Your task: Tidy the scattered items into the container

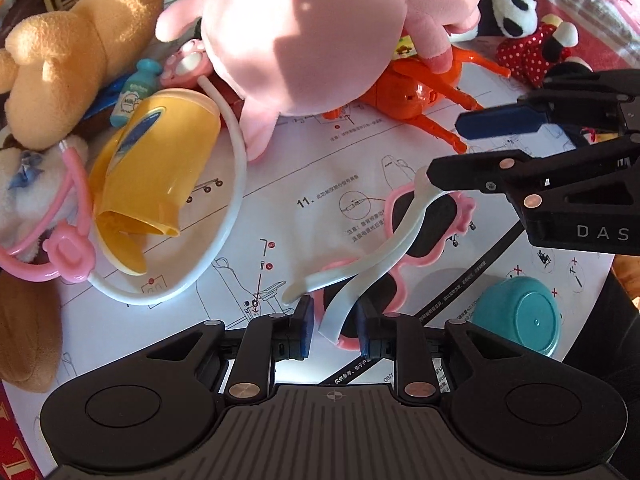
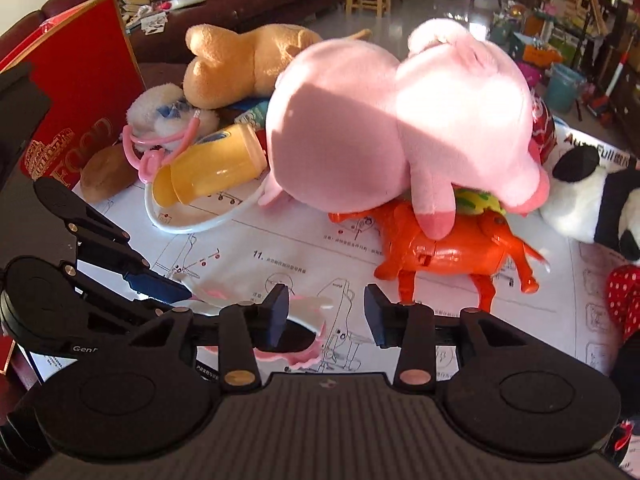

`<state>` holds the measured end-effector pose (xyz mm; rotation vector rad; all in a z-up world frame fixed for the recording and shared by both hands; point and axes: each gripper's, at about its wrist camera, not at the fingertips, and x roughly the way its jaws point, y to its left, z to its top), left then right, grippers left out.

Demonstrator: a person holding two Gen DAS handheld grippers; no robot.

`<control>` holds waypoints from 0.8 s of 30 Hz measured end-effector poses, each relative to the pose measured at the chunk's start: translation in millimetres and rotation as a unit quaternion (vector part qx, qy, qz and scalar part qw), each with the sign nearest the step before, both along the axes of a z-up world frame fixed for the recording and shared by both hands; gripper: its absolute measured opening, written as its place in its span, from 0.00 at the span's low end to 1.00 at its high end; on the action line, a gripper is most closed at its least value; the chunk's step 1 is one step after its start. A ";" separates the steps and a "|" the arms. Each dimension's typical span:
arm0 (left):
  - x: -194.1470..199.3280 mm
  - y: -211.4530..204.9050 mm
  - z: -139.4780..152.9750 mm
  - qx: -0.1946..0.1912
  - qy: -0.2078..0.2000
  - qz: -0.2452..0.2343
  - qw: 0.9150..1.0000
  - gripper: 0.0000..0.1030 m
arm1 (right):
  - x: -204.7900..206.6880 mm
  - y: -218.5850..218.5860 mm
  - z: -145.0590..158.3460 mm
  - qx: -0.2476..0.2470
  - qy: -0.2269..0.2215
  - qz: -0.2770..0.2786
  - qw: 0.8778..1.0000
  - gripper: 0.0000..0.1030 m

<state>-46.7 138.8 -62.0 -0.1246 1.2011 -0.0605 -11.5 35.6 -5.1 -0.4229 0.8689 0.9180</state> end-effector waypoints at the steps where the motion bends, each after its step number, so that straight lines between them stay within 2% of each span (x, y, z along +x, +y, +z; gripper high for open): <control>1: 0.5 -0.5 0.2 0.003 0.001 -0.004 1.000 0.19 | -1.6 2.2 0.9 -0.001 -0.012 0.016 1.000 0.45; 4: 2.0 2.8 0.1 -0.002 0.005 0.000 1.000 0.19 | -6.8 8.7 1.2 -0.026 -0.052 0.059 0.997 0.45; 8: 4.5 9.4 0.3 -0.020 0.014 0.010 1.000 0.19 | -4.3 0.1 4.7 -0.017 -0.035 0.084 0.996 0.45; 10: 6.8 9.2 0.9 -0.019 0.017 0.005 1.000 0.19 | -8.4 0.8 1.3 -0.032 -0.040 0.106 0.993 0.44; 15: 11.0 10.7 1.2 -0.010 0.025 -0.022 0.999 0.19 | -21.5 15.1 -8.9 -0.061 -0.081 0.167 0.981 0.42; 18: 13.1 9.9 1.6 -0.006 0.028 -0.037 0.999 0.19 | -29.9 25.7 -13.2 -0.078 -0.112 0.221 0.966 0.40; 19: 14.0 10.2 2.2 -0.006 0.028 -0.040 0.999 0.19 | -31.5 28.2 -14.3 -0.080 -0.117 0.233 0.962 0.30; 20: 14.9 11.0 3.2 -0.006 0.027 -0.039 0.999 0.19 | -30.9 31.0 -15.1 -0.084 -0.112 0.241 0.960 0.15; 22: 16.0 12.7 6.4 0.000 0.020 -0.032 0.999 0.19 | -24.2 36.8 -15.5 -0.087 -0.097 0.223 0.966 0.09; 23: 16.1 13.1 7.6 0.002 0.018 -0.030 0.999 0.19 | -17.4 38.0 -15.5 -0.083 -0.076 0.204 0.972 0.02; 24: 16.5 13.0 7.9 0.006 0.017 -0.026 1.000 0.19 | -9.9 38.0 -15.6 -0.076 -0.051 0.182 0.979 0.01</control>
